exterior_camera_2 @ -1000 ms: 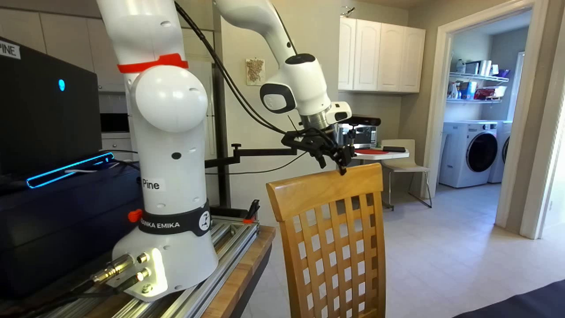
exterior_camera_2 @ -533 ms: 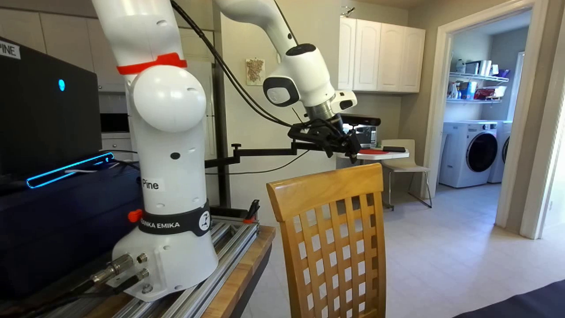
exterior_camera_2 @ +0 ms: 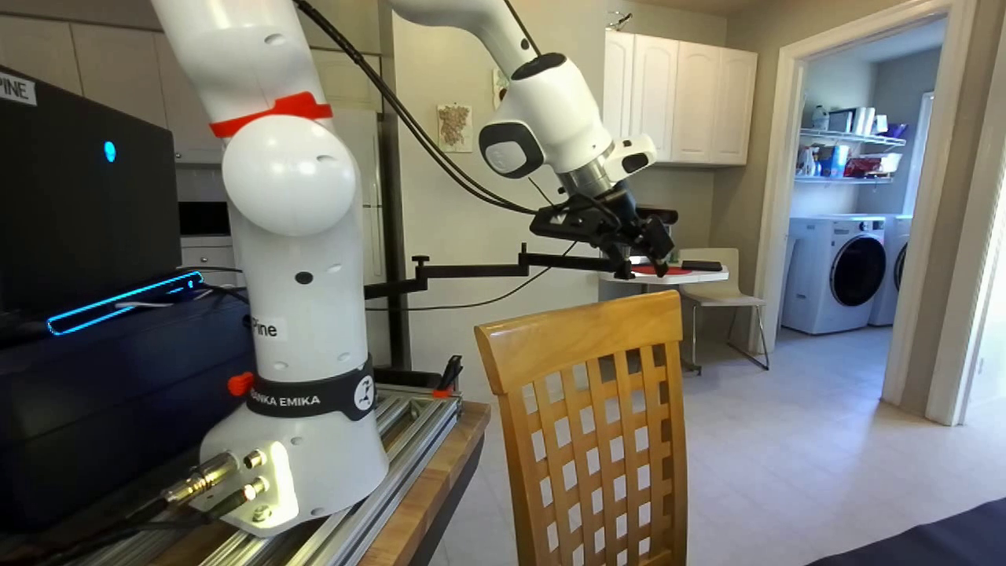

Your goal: Pull the chair back

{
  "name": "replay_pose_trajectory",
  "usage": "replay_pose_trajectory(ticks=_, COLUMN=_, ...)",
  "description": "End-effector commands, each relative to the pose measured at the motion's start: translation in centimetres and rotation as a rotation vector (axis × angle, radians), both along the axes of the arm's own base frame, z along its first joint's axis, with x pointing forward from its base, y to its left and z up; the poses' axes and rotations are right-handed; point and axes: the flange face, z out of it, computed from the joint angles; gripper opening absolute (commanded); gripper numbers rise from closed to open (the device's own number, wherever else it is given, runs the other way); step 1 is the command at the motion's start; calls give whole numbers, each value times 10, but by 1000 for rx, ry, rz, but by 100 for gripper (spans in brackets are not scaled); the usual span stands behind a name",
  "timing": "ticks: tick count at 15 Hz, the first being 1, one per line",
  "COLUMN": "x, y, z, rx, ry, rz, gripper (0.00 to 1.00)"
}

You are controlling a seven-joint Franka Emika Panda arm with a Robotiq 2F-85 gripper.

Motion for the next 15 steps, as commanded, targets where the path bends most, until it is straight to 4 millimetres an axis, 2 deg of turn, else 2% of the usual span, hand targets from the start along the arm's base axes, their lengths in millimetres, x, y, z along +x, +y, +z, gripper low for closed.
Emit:
replay_pose_trajectory(ticks=1, x=0, y=-9, z=10, rx=21, ry=-26, rz=-78, gripper=100)
replay_pose_trajectory(ticks=6, x=-8, y=-20, z=14, rx=29, ry=-53, rz=-173, gripper=100)
replay_pose_trajectory(ticks=7, x=-4, y=-15, z=9, rx=21, ry=-37, rz=-153, gripper=100)
replay_pose_trajectory(ticks=15, x=-5, y=-18, z=10, rx=26, ry=-40, rz=-176, gripper=100)
